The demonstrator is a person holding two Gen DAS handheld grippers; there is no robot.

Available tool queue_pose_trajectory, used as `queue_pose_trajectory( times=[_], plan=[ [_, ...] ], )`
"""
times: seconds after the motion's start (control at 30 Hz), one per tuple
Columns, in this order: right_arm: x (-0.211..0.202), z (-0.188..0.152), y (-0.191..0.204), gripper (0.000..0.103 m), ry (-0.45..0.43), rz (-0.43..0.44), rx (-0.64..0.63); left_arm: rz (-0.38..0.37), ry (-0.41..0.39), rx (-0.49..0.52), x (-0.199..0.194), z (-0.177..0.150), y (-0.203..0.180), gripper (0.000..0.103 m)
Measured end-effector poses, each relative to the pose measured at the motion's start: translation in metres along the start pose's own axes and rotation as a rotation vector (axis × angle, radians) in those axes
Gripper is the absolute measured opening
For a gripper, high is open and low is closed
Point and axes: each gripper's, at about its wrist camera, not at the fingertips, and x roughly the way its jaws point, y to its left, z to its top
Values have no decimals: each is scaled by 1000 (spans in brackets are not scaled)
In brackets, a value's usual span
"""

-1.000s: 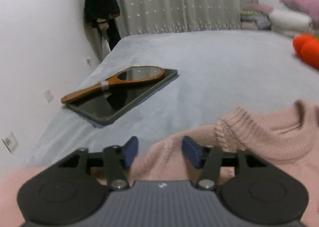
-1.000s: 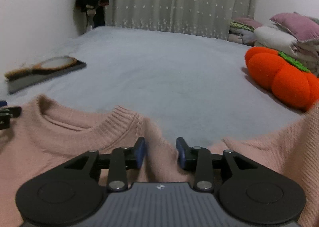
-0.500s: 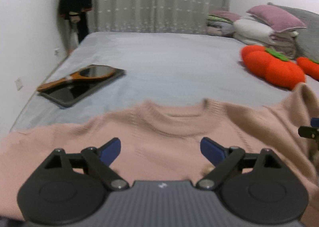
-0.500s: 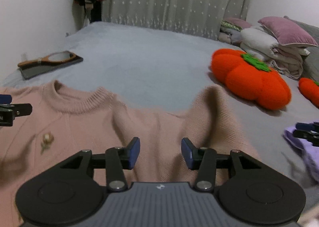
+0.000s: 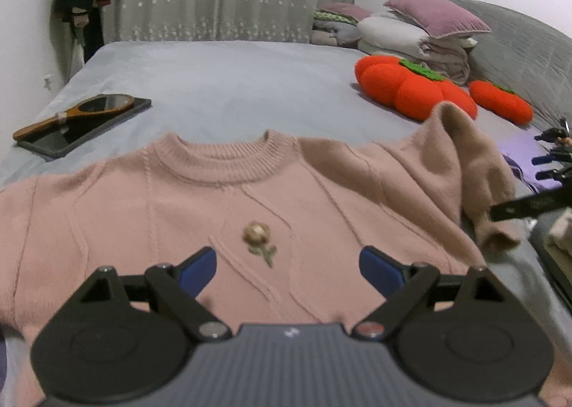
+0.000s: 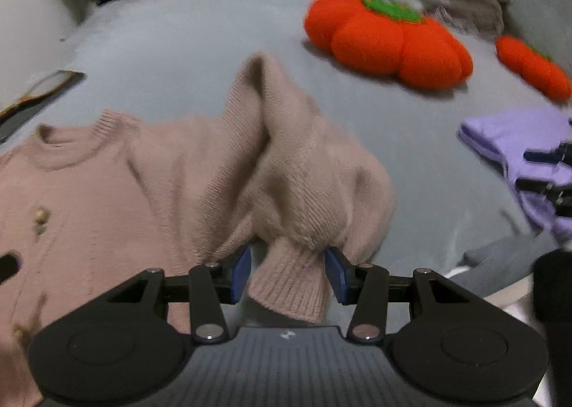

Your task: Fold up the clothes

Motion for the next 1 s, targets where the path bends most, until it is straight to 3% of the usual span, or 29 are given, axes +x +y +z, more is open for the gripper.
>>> queue_pose_trajectory(
  times=[0.07, 0.13, 0.23, 0.3, 0.37, 0.5, 0.8, 1.0],
  plan=[
    [7, 1, 0, 10, 19, -42, -15, 0, 6, 21, -8, -4, -2, 91],
    [9, 4, -1, 10, 30, -81, -31, -4, 3, 62, -18, -5, -3, 91],
    [-19, 19, -8, 9, -7, -124, -65, -30, -14, 152, -35, -6, -6, 89],
    [-48, 33, -12, 9, -57, -176, -99, -54, -37, 202, -42, -6, -12, 79],
    [-77, 47, -18, 9, -106, -221, -120, -85, -44, 223, -44, -4, -18, 58],
    [-116, 71, -27, 9, -183, -323, -167, -122, -69, 265, -43, 2, -35, 53],
    [-122, 111, -52, 9, -176, -389, -158, -199, -132, 305, 7, 36, -80, 41],
    [-81, 123, -70, 9, -117, -431, -151, -294, -113, 272, 76, 60, -116, 26]
  ],
)
